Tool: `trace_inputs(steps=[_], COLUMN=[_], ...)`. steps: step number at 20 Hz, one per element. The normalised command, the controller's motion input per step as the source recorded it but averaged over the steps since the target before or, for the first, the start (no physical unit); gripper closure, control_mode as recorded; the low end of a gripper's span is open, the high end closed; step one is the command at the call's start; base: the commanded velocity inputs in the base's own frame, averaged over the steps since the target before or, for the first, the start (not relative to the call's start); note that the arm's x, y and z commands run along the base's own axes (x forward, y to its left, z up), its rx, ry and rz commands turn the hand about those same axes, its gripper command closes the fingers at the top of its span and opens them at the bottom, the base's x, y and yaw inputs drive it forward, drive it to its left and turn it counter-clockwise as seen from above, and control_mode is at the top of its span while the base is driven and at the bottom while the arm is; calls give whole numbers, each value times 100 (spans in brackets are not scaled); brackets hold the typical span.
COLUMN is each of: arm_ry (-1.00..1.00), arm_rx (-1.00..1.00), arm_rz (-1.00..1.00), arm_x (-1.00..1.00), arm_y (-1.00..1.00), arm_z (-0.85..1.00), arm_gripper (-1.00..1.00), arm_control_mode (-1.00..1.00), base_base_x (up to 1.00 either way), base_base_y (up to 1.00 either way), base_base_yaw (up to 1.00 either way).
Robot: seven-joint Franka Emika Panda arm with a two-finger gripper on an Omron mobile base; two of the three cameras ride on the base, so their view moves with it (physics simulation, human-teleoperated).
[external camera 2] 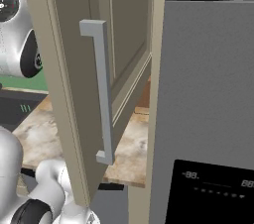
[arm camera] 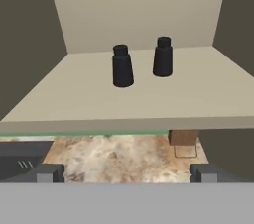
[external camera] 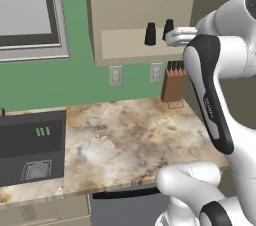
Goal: Move the shaker and shaker from the cabinet to the dining counter.
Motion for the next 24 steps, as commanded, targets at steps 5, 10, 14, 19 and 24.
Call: trace_inputs(steps=[5,10,14,19,24], arm_ry=[0,0,0,0,0], arm_rx=[0,0,0,0,0], arm_rz=[0,0,0,0,0], arm_x=[36,30,24,25,28], arm_y=[4,6,2,0,0], arm_z=[0,0,0,0,0], arm_gripper=[-100,-100,-100,-100,-100], arm_control_mode=[-100,-100,-100,-100,-100], base_base_x=[0,0,0,0,0], base_base_y=[0,0,0,0,0], base_base_yaw=[0,0,0,0,0])
